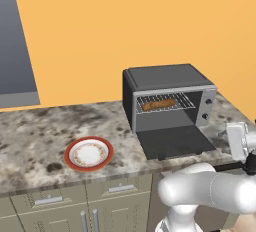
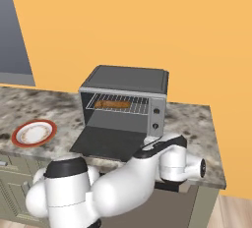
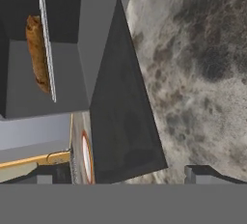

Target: Pull the toaster oven rack outwards. Pick up the baguette from the plate and place it on the toaster oven rack. Close the toaster oven door fully and set the temperature to the lowest setting.

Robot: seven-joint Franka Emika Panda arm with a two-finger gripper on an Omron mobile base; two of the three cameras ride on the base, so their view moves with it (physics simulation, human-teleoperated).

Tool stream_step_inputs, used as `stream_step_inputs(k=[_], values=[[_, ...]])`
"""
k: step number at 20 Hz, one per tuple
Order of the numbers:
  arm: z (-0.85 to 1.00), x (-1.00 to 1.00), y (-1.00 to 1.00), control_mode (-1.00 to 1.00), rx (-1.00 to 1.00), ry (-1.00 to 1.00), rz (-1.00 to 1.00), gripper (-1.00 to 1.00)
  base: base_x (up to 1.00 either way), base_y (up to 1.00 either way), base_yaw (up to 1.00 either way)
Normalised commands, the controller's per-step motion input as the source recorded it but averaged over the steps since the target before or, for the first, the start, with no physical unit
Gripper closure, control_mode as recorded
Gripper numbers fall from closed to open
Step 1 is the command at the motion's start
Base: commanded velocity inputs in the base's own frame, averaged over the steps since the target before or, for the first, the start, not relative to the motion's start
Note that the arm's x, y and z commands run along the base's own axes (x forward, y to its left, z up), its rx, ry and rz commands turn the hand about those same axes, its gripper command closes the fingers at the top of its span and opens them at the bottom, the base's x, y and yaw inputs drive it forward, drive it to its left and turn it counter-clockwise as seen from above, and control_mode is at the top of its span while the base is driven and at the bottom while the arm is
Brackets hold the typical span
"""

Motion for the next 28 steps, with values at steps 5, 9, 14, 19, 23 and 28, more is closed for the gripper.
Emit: stream_step_inputs(k=[5,9,14,19,23,28], values=[[-0.10,0.04,0.34,-1.00,0.00,-0.01,0.00,-1.00,0.00,0.00,0.00],[-0.08,0.01,0.19,-1.00,0.00,-0.01,0.00,-1.00,0.00,0.00,0.00],[-0.23,0.00,0.18,-1.00,0.00,0.00,0.00,-1.00,0.00,0.00,0.00],[-0.32,0.00,0.20,-1.00,0.00,0.00,0.00,-1.00,0.00,0.00,0.00],[-0.11,-0.04,0.09,-1.00,0.00,0.00,0.00,-1.00,0.00,0.00,0.00],[0.00,-0.25,0.10,-1.00,0.00,0.00,0.00,-1.00,0.00,0.00,0.00]])
